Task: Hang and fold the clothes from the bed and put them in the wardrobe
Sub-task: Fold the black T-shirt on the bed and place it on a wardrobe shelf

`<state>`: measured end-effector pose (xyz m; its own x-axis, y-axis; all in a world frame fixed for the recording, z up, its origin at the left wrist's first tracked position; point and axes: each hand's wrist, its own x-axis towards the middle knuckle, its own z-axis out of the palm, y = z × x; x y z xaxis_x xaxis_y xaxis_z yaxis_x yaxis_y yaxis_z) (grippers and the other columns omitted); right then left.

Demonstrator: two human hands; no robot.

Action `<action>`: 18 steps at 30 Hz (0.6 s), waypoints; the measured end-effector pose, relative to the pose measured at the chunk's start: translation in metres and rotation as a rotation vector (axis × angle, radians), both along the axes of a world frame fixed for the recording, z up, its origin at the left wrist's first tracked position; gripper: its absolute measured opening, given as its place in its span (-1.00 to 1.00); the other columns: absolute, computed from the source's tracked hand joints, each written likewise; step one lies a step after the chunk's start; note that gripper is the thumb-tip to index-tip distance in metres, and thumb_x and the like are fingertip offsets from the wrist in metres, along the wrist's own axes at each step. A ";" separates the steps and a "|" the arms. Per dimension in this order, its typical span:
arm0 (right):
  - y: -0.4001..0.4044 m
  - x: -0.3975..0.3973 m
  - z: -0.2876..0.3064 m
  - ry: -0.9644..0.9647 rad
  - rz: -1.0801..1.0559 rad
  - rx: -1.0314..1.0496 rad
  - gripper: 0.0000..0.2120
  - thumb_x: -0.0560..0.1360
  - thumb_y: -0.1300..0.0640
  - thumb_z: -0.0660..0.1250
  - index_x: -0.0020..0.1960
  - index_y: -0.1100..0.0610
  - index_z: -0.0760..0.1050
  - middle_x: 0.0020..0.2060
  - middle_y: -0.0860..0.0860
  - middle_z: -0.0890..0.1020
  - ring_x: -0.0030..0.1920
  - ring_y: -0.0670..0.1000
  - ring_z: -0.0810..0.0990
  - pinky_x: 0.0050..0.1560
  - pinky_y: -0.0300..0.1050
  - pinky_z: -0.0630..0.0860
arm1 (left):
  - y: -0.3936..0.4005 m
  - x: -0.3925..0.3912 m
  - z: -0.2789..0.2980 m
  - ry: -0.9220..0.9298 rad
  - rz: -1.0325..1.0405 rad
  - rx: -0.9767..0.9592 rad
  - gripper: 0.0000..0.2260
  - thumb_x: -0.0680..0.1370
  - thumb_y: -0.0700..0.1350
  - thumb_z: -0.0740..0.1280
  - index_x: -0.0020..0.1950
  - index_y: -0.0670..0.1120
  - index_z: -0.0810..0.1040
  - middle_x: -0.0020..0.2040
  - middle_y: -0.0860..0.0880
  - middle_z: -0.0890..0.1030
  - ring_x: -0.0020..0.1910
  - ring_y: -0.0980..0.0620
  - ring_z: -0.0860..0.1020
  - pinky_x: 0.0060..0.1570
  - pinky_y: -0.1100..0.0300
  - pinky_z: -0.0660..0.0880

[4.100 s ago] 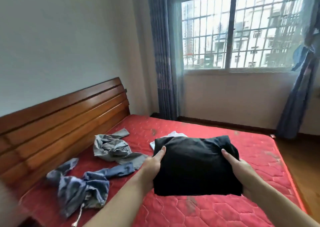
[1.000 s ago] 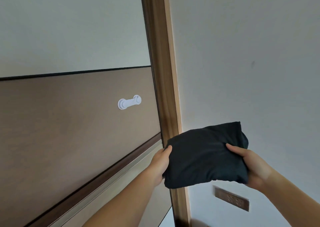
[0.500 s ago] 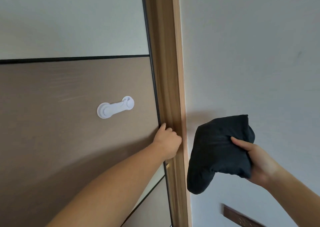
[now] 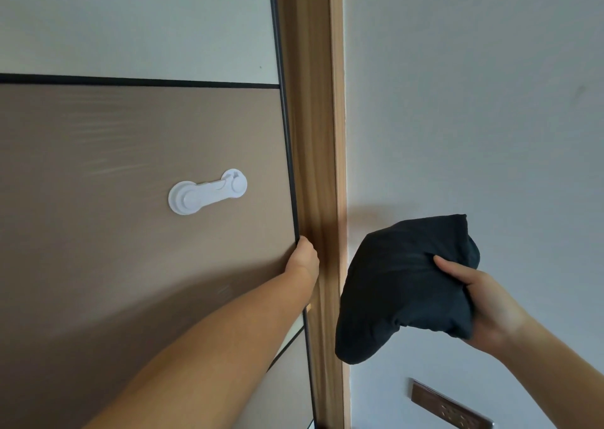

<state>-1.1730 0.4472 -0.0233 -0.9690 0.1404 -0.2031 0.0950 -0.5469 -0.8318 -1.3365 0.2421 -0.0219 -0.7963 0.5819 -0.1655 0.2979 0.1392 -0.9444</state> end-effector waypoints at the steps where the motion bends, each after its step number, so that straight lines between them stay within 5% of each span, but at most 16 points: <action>1: 0.000 0.003 0.001 0.002 0.000 -0.001 -0.59 0.32 0.06 0.45 0.13 0.17 0.59 0.02 0.16 0.70 -0.07 0.21 0.70 -0.29 0.08 0.63 | -0.001 0.002 0.000 0.009 -0.009 -0.002 -0.53 0.64 0.13 0.15 0.46 -0.11 0.33 0.42 -0.14 0.40 0.41 -0.21 0.35 0.38 -0.11 0.26; 18: -0.021 0.054 0.000 0.036 0.048 0.014 -0.51 0.31 0.04 0.46 0.21 0.15 0.54 0.04 0.17 0.69 -0.04 0.23 0.69 -0.22 0.11 0.64 | -0.073 0.076 0.011 -0.084 0.026 0.016 -0.37 0.57 0.33 0.08 0.32 -0.17 0.44 0.26 -0.16 0.51 0.24 -0.17 0.48 0.22 -0.02 0.35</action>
